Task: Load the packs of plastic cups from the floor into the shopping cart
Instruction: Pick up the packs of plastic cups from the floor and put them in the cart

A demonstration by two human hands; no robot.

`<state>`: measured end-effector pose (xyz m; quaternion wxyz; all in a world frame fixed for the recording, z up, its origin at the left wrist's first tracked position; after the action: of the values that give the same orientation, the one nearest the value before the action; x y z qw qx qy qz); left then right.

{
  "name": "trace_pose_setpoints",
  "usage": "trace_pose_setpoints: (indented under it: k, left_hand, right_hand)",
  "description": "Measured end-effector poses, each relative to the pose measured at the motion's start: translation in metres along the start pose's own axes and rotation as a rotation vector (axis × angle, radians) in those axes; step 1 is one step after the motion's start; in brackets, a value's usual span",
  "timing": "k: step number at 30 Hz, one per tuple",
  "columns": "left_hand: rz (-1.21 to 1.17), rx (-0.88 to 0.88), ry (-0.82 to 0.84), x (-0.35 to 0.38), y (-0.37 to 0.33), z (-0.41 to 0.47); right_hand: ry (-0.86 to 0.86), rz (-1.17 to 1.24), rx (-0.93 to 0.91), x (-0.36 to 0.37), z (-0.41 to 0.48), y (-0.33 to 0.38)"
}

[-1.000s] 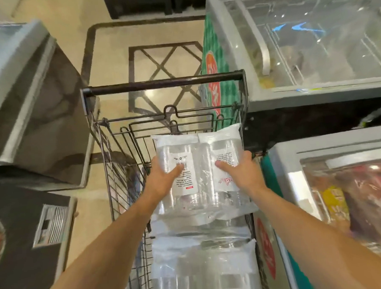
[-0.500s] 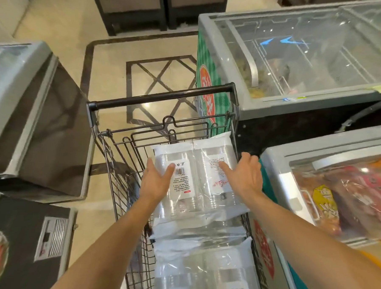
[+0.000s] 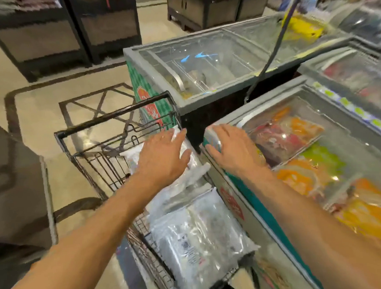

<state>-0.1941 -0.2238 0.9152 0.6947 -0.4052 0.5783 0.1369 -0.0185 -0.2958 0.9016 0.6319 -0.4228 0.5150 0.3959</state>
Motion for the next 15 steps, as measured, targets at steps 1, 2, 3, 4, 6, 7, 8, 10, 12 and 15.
trace_pose_setpoints:
  k: [1, 2, 3, 4, 6, 7, 8, 10, 12, 15]
  left_hand:
    - [0.027, 0.043, 0.007, -0.006, -0.014, -0.011]
    - [0.048, 0.081, 0.022, -0.011, -0.027, -0.022]
    - [0.060, 0.119, 0.037, -0.016, -0.040, -0.035]
    - [0.065, 0.151, 0.054, -0.020, -0.052, -0.047]
    - [0.096, 0.223, 0.068, -0.027, -0.075, -0.070]
    - [0.122, 0.274, 0.074, -0.028, -0.089, -0.082]
    - [0.149, 0.332, 0.079, -0.027, -0.104, -0.095]
    - [0.194, 0.452, 0.088, -0.022, -0.137, -0.121]
    - [0.214, 0.576, 0.079, -0.016, -0.174, -0.150]
    - [0.248, 0.763, 0.074, -0.001, -0.233, -0.195]
  right_hand:
    - [-0.040, -0.013, 0.022, -0.014, -0.022, -0.003]
    - [-0.069, -0.027, 0.049, -0.027, -0.045, -0.005]
    - [-0.079, -0.046, 0.089, -0.041, -0.069, -0.006]
    - [-0.070, -0.066, 0.138, -0.053, -0.093, -0.008]
    - [-0.034, -0.103, 0.239, -0.075, -0.138, -0.011]
    - [-0.021, -0.124, 0.286, -0.085, -0.163, -0.014]
    - [-0.022, -0.151, 0.328, -0.095, -0.189, -0.017]
    - [-0.039, -0.203, 0.411, -0.109, -0.242, -0.026]
    - [-0.030, -0.231, 0.510, -0.120, -0.296, -0.038]
    - [-0.017, -0.280, 0.672, -0.138, -0.378, -0.057]
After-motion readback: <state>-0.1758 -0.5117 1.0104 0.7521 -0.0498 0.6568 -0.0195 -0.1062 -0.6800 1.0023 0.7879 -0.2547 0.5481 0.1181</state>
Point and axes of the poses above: each hand's wrist, its own z-axis towards the middle knuckle, its own x-axis out of the palm, y = z × x, the point moved 5 cm from there along z, towards the middle knuckle, and after that the axes turned 15 degrees about -z, right-handed, at the moved point
